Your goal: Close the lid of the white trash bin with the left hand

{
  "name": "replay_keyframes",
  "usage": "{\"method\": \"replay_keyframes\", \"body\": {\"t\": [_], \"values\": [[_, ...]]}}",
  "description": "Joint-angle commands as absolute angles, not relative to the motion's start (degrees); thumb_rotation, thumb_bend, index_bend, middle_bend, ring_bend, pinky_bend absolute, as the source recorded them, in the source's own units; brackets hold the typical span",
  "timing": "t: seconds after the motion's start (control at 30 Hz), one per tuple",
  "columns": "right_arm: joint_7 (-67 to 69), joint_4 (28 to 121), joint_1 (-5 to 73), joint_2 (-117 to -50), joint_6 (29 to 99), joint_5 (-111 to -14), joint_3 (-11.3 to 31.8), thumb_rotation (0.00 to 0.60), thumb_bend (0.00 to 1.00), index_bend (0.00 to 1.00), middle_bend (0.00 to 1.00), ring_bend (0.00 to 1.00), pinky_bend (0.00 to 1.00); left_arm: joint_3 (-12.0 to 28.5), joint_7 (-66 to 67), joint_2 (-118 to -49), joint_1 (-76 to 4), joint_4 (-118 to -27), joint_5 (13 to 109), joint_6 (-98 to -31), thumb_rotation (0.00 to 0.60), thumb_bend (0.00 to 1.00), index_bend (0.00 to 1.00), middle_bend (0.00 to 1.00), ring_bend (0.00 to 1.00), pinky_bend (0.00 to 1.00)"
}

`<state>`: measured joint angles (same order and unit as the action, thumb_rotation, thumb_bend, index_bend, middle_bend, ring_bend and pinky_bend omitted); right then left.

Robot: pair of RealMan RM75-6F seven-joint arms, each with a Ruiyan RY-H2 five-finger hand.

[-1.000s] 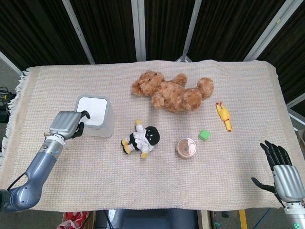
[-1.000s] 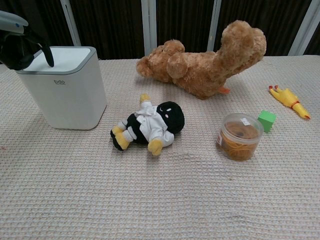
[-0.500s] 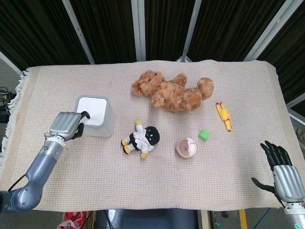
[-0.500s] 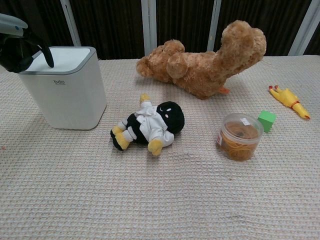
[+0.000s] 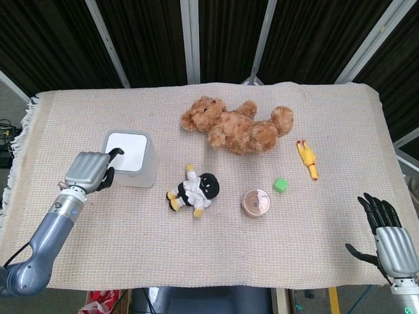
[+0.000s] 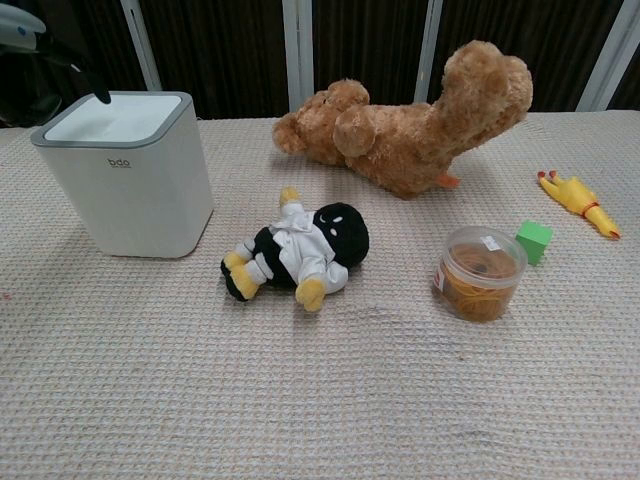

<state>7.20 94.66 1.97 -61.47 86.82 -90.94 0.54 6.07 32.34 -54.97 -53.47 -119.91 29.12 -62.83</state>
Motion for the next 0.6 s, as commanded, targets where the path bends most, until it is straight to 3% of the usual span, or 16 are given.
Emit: {"method": "replay_keyframes", "body": {"t": [0.03, 0.17, 0.27, 0.33, 0.4, 0.47, 0.53, 0.6], "values": [[7.21, 94.64, 1.93, -61.48, 86.91, -90.98, 0.54, 0.6, 0.19, 0.0, 0.0, 0.0, 0.0, 7.5, 30.42, -52.85, -52.6, -121.69, 30.69, -63.49, 0.6, 0.7, 0.19, 0.99, 0.93, 1.0], [7.25, 94.64, 1.88, -61.46, 87.02, -91.07, 0.52, 0.6, 0.19, 0.0, 0.0, 0.0, 0.0, 8.44, 28.21, -50.79, -51.4, -123.39, 32.22, -63.82, 0.6, 0.68, 0.15, 0.97, 0.91, 1.0], [7.24, 94.61, 1.87, -61.44, 87.02, -91.12, 0.49, 0.6, 0.19, 0.0, 0.0, 0.0, 0.0, 8.46, 26.34, -49.44, -49.42, -124.76, 35.45, -65.21, 0.6, 0.57, 0.07, 0.8, 0.77, 0.95], [7.16, 94.48, 1.86, -61.41, 87.07, -91.09, 0.53, 0.6, 0.19, 0.0, 0.0, 0.0, 0.0, 7.63, 24.15, -48.68, -46.47, -126.25, 39.99, -67.36, 0.6, 0.47, 0.02, 0.59, 0.63, 0.83], [7.03, 94.3, 1.84, -61.41, 87.12, -91.04, 0.58, 0.6, 0.19, 0.0, 0.0, 0.0, 0.0, 6.04, 22.11, -48.48, -43.05, -127.31, 45.31, -69.78, 0.6, 0.38, 0.0, 0.32, 0.43, 0.63], [6.88, 94.15, 1.8, -61.38, 87.13, -90.91, 0.6, 0.6, 0.19, 0.0, 0.0, 0.0, 0.0, 3.31, 18.61, -49.2, -37.75, -127.94, 53.18, -73.61, 0.6, 0.3, 0.0, 0.06, 0.15, 0.35], [6.62, 94.0, 1.75, -61.36, 87.13, -90.85, 0.58, 0.6, 0.19, 0.0, 0.0, 0.0, 0.0, 0.39, 13.93, -50.72, -32.44, -127.39, 60.51, -77.11, 0.6, 0.23, 0.0, 0.0, 0.02, 0.18], [6.11, 93.99, 1.69, -61.28, 87.09, -90.84, 0.5, 0.6, 0.19, 0.0, 0.0, 0.0, 0.0, -3.89, 8.91, -52.6, -26.32, -124.64, 69.25, -80.78, 0.6, 0.16, 0.0, 0.0, 0.0, 0.08]]}}
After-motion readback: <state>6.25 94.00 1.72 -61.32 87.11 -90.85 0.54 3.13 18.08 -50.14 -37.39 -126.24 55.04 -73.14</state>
